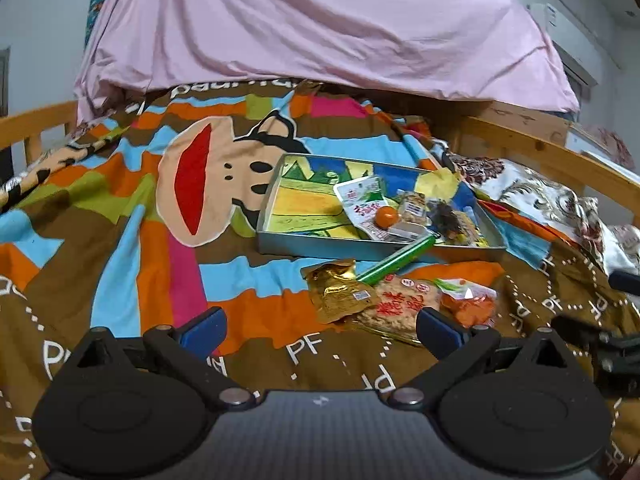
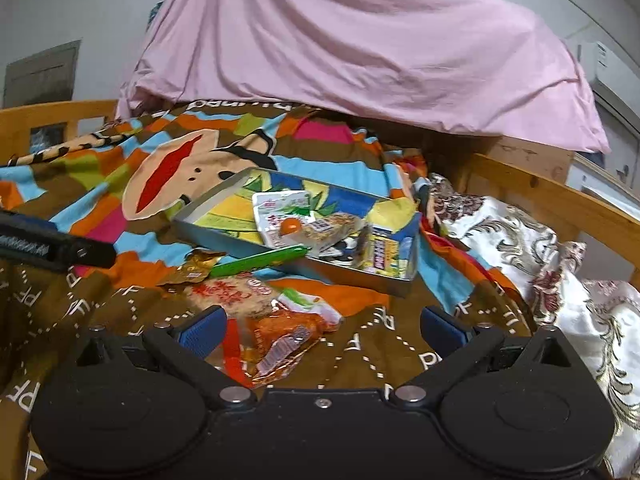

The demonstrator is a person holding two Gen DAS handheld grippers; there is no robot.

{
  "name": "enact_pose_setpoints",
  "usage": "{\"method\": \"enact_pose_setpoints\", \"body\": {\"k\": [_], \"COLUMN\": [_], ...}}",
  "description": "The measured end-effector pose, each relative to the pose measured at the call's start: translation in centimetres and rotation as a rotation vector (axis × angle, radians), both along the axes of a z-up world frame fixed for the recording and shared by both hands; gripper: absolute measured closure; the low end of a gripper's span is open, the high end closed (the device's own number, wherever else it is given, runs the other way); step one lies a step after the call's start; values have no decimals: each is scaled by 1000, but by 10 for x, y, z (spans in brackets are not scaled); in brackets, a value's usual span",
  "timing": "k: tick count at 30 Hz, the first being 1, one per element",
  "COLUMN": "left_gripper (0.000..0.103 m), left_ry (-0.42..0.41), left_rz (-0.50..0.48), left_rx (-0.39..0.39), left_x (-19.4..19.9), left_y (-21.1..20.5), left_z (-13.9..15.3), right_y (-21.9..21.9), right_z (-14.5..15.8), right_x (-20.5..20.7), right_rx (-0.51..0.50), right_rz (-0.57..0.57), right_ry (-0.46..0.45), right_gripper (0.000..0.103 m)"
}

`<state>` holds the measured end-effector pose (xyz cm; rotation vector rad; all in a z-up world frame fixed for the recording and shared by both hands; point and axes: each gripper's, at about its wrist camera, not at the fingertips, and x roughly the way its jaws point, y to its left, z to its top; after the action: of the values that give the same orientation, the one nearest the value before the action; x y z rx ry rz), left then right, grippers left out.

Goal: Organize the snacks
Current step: 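Move both tools toward the gold packet and orange-wrapped snack pack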

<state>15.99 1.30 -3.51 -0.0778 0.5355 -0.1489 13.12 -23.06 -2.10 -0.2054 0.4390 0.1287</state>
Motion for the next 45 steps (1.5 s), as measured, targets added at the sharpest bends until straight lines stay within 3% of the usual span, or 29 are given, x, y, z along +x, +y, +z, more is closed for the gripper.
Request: {"method": "enact_pose_setpoints", "body": {"k": [13, 21, 27, 32, 37, 41, 45], "left_gripper": [0, 0, 0, 0, 0, 0, 1], "left_ry": [67, 85, 70, 83, 152, 209, 198], "left_rz": [54, 63, 26, -5, 25, -39, -92], "left_rx": [-134, -161, -154, -144, -164, -211, -163], "left_x": [35, 53, 78, 101, 119, 129, 129], "left_y": [4, 3, -8, -18, -14, -14, -22], "left_z": [-19, -30, -32, -42, -53, -63, -66], "right_y": [23, 54, 59, 55, 48, 41, 39], "right_z": [-19, -49, -63, -72, -75, -76, -74], "right_x": [19, 40, 60, 71, 84, 92, 92], "right_rx": [-47, -186, -241, -222, -158, -96, -58], "right_rz": [61, 104, 31, 18, -11, -17, -7], "right_ry": [49, 46, 38, 60, 101, 142, 154], "right_gripper": [1, 1, 1, 1, 1, 1, 10]}}
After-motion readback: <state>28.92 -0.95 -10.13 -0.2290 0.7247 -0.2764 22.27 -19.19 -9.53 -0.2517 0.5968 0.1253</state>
